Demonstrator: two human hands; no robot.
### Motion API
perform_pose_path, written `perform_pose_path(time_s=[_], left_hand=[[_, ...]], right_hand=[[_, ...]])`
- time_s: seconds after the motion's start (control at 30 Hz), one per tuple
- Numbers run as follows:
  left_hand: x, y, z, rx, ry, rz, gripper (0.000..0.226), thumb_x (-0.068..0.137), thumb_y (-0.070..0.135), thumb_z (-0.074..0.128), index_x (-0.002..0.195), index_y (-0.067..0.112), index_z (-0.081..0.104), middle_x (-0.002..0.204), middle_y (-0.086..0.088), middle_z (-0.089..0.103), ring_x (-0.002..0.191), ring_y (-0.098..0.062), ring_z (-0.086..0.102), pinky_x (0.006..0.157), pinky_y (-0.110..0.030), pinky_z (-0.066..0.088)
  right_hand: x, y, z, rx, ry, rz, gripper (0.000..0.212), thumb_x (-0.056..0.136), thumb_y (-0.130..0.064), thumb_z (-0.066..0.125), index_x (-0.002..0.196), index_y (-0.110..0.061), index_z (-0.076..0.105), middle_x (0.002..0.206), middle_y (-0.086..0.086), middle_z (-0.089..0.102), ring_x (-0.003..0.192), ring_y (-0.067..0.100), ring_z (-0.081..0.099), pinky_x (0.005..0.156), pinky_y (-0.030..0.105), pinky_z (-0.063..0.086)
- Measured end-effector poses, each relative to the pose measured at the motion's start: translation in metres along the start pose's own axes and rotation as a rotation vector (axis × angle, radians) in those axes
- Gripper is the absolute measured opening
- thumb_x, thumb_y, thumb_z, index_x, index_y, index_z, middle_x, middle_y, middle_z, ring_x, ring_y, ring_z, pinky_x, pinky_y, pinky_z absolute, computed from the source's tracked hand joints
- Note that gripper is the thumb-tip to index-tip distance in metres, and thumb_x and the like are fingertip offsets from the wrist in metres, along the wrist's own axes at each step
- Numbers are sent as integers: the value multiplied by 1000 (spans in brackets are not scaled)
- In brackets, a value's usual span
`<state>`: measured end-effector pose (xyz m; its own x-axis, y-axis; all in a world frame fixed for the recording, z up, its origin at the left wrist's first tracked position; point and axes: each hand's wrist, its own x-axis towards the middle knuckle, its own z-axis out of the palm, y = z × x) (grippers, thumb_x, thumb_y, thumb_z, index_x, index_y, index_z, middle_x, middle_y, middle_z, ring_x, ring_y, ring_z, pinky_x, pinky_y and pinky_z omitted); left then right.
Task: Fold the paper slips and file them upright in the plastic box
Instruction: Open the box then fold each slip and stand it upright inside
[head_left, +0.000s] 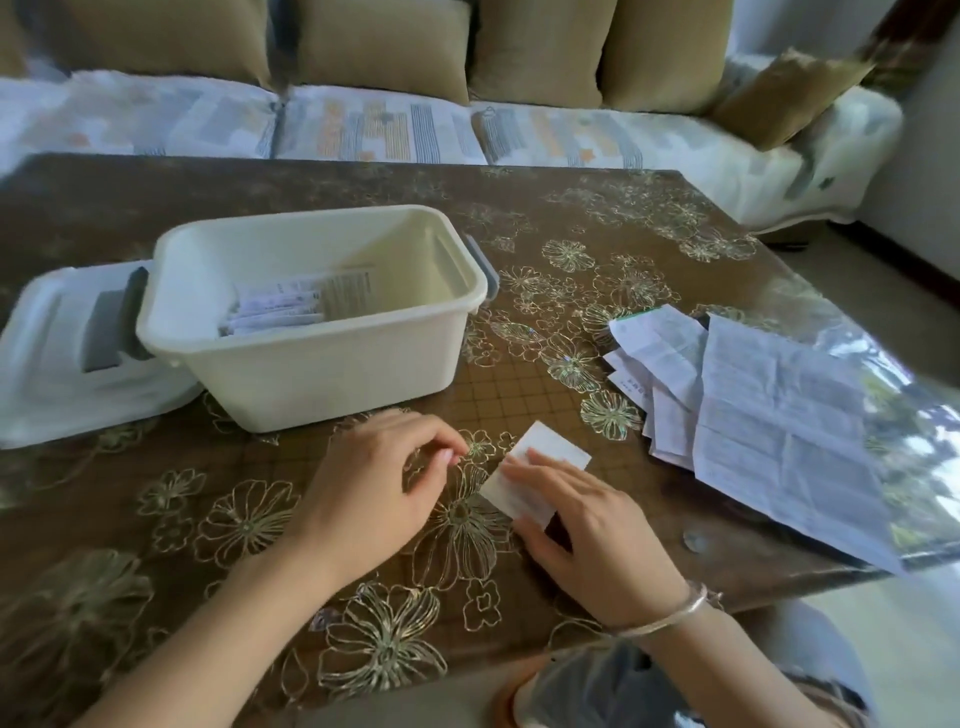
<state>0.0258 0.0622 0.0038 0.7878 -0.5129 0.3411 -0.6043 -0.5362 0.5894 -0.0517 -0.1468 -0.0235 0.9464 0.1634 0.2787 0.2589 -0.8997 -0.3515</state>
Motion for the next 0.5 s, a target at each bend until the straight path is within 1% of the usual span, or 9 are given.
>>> perform_pose_path(time_s=[0.1, 0.17, 0.23, 0.3, 0.37, 0.43, 0.5], left_hand=[[-16, -7, 2, 2, -17, -60, 16, 88, 24, 61, 97, 34, 70, 92, 26, 65, 89, 6, 61, 79, -17, 51], [-26, -10, 3, 17, -15, -79, 17, 88, 20, 63, 97, 33, 70, 93, 27, 64, 92, 6, 60, 79, -13, 48], [-33, -11, 4, 31, -10, -88, 17, 88, 23, 64, 100, 32, 70, 95, 27, 63, 94, 7, 58, 81, -12, 46], [-35, -10, 6, 41, -34, -87, 24, 85, 34, 62, 108, 32, 69, 106, 26, 61, 102, 6, 56, 89, -16, 46], [-35, -8, 9, 71, -98, -67, 40, 82, 47, 62, 120, 33, 65, 122, 24, 57, 115, 5, 49, 99, -19, 38], [-32, -5, 13, 120, -154, -46, 50, 81, 52, 65, 129, 35, 60, 134, 24, 49, 123, 3, 42, 102, -20, 29], [-28, -5, 16, 167, -182, -37, 54, 82, 51, 67, 133, 36, 57, 140, 24, 44, 121, 1, 41, 98, -21, 31]], right_hand=[[-4, -11, 3, 69, 7, -111, 36, 84, -22, 65, 120, -24, 60, 128, -11, 62, 126, 4, 52, 84, 33, 57], [-9, -18, 7, 99, 24, -121, 37, 85, -23, 65, 122, -24, 60, 129, -13, 61, 125, 2, 51, 85, 31, 56], [-15, -25, 10, 161, 46, -84, 44, 85, -30, 65, 127, -25, 54, 132, -14, 57, 123, 2, 52, 87, 29, 55], [-18, -28, 13, 250, 65, -34, 54, 84, -40, 66, 132, -24, 48, 138, -14, 50, 123, 3, 52, 90, 27, 53], [-17, -27, 14, 323, 88, -3, 62, 83, -41, 67, 136, -22, 44, 143, -12, 44, 125, 3, 50, 93, 24, 51], [-15, -25, 15, 339, 106, 0, 64, 83, -32, 69, 139, -18, 42, 145, -9, 41, 126, 4, 48, 96, 23, 49], [-15, -26, 16, 348, 101, 3, 66, 82, -22, 71, 141, -17, 41, 146, -8, 39, 126, 4, 49, 97, 21, 48]])
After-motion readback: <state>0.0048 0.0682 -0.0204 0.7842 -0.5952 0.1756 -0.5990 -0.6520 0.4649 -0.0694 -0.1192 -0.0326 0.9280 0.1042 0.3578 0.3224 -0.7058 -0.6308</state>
